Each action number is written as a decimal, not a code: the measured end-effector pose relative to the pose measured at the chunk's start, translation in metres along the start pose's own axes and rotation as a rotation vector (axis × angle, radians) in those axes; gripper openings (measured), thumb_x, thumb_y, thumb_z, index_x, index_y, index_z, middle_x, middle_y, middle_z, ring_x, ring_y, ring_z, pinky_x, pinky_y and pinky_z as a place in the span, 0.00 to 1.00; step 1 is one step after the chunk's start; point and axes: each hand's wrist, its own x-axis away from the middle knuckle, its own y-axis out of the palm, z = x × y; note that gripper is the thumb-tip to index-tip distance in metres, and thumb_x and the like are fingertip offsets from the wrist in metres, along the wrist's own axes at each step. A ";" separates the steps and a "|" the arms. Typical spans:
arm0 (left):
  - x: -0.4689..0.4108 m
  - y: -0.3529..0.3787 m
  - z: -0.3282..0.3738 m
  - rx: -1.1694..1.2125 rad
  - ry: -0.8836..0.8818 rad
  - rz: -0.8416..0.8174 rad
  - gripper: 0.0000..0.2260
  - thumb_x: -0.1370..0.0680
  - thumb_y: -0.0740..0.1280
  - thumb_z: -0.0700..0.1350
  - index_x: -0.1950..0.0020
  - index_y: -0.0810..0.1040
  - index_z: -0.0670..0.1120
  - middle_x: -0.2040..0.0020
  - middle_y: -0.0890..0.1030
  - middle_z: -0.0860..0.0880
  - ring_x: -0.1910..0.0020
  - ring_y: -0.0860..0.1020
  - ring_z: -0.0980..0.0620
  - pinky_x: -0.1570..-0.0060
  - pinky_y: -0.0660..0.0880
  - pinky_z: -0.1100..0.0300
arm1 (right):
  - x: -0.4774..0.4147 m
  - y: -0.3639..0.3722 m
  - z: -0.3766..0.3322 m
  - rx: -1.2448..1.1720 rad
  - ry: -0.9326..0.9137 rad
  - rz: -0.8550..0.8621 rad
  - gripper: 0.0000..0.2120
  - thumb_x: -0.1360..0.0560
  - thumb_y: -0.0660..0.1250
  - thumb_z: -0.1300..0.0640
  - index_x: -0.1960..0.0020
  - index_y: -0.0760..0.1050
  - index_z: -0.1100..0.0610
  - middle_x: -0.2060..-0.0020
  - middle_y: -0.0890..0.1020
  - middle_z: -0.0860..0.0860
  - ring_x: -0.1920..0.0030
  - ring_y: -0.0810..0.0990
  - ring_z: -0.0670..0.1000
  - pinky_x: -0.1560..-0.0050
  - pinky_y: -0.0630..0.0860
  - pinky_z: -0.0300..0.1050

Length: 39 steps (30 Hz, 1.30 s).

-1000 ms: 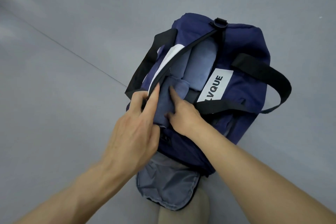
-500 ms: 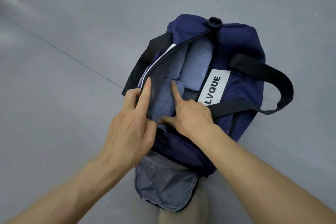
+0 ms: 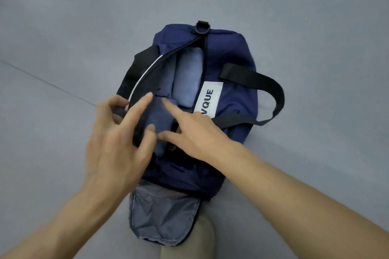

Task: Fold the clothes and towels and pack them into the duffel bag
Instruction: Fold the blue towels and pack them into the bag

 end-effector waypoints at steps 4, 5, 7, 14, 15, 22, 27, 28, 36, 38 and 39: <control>-0.007 -0.001 0.057 0.147 0.251 0.052 0.21 0.22 0.65 0.47 0.29 0.75 0.48 0.35 0.71 0.44 0.52 0.74 0.48 0.53 0.75 0.49 | 0.106 -0.073 0.040 -0.041 -0.009 0.195 0.27 0.21 0.62 0.37 0.24 0.63 0.38 0.47 0.81 0.41 0.49 0.79 0.43 0.43 0.77 0.46; -0.007 0.004 0.076 0.224 0.300 -0.016 0.21 0.22 0.65 0.48 0.28 0.74 0.49 0.35 0.71 0.46 0.50 0.74 0.48 0.51 0.75 0.47 | 0.139 -0.089 0.058 -0.023 0.026 0.213 0.26 0.21 0.62 0.37 0.24 0.64 0.38 0.42 0.79 0.40 0.45 0.77 0.42 0.40 0.76 0.45; -0.001 0.019 0.119 0.374 0.357 -0.241 0.24 0.23 0.64 0.54 0.26 0.71 0.57 0.35 0.71 0.57 0.49 0.75 0.53 0.50 0.76 0.48 | 0.207 -0.112 0.097 0.062 0.104 0.240 0.28 0.22 0.61 0.36 0.23 0.63 0.39 0.33 0.74 0.40 0.35 0.73 0.41 0.34 0.71 0.41; 0.046 0.088 0.241 0.445 0.622 -0.863 0.33 0.28 0.61 0.71 0.24 0.58 0.72 0.33 0.72 0.64 0.45 0.78 0.56 0.48 0.79 0.50 | 0.426 -0.103 0.211 0.031 0.577 0.540 0.30 0.23 0.61 0.33 0.23 0.60 0.36 0.25 0.66 0.39 0.26 0.63 0.40 0.26 0.62 0.43; 0.051 0.095 0.253 0.428 0.661 -0.914 0.33 0.29 0.61 0.71 0.24 0.57 0.73 0.33 0.71 0.65 0.44 0.78 0.57 0.48 0.79 0.52 | 0.451 -0.097 0.224 0.005 0.627 0.596 0.30 0.23 0.60 0.32 0.23 0.60 0.36 0.25 0.66 0.39 0.25 0.63 0.40 0.26 0.63 0.45; 0.083 0.135 0.344 0.296 0.907 -1.077 0.33 0.26 0.62 0.68 0.25 0.50 0.76 0.33 0.69 0.70 0.45 0.77 0.65 0.49 0.77 0.61 | 0.554 -0.048 0.293 -0.265 0.833 1.148 0.30 0.25 0.65 0.34 0.25 0.67 0.40 0.29 0.72 0.42 0.28 0.69 0.41 0.29 0.70 0.52; 0.131 0.174 0.434 0.317 0.996 -1.146 0.36 0.29 0.63 0.69 0.25 0.49 0.76 0.34 0.69 0.67 0.45 0.76 0.66 0.46 0.76 0.63 | 0.582 -0.031 0.309 -0.346 0.892 1.230 0.29 0.24 0.67 0.39 0.25 0.67 0.42 0.29 0.72 0.40 0.29 0.69 0.41 0.27 0.66 0.43; 0.145 0.183 0.451 0.329 0.999 -1.168 0.37 0.30 0.63 0.70 0.25 0.49 0.76 0.34 0.69 0.66 0.46 0.76 0.65 0.45 0.76 0.61 | 0.586 -0.029 0.312 -0.343 0.894 1.226 0.29 0.24 0.67 0.39 0.25 0.67 0.43 0.28 0.72 0.41 0.29 0.68 0.40 0.27 0.65 0.44; 0.254 0.247 0.545 0.333 1.034 -1.296 0.40 0.27 0.71 0.63 0.21 0.50 0.69 0.34 0.70 0.60 0.49 0.78 0.58 0.39 0.74 0.55 | 0.633 -0.017 0.331 -0.360 0.937 1.276 0.31 0.26 0.65 0.36 0.25 0.67 0.43 0.33 0.71 0.36 0.34 0.67 0.33 0.32 0.62 0.29; 0.277 0.258 0.557 0.324 1.025 -1.317 0.40 0.26 0.72 0.62 0.21 0.51 0.68 0.34 0.70 0.59 0.50 0.78 0.58 0.39 0.74 0.55 | 0.648 -0.008 0.339 -0.342 0.973 1.259 0.29 0.24 0.66 0.36 0.25 0.66 0.40 0.31 0.70 0.35 0.31 0.66 0.33 0.32 0.62 0.30; 0.288 0.263 0.562 0.310 1.023 -1.331 0.40 0.26 0.72 0.61 0.21 0.50 0.68 0.33 0.70 0.58 0.50 0.78 0.57 0.40 0.74 0.56 | 0.656 -0.001 0.344 -0.322 0.997 1.255 0.29 0.24 0.66 0.36 0.25 0.66 0.40 0.29 0.71 0.36 0.30 0.67 0.35 0.31 0.63 0.33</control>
